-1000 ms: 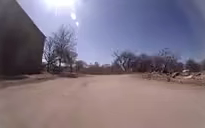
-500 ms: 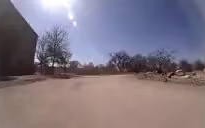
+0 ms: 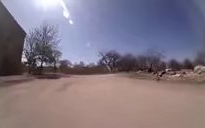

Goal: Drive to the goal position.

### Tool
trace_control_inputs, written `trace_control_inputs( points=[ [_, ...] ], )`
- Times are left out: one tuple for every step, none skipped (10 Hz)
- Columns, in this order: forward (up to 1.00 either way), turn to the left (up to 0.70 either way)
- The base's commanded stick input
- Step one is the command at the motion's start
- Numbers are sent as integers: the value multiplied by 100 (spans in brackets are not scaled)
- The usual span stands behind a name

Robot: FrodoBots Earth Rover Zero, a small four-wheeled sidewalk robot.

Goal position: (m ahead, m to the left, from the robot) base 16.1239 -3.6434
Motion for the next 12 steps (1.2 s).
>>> trace_control_inputs(
  points=[
    [100, 0],
    [100, 0],
    [100, 0],
    [100, 0],
    [100, 0],
    [100, 6],
    [100, 25],
    [100, 27],
    [100, 0],
    [100, 0],
    [100, 0],
    [100, 0]
  ],
)
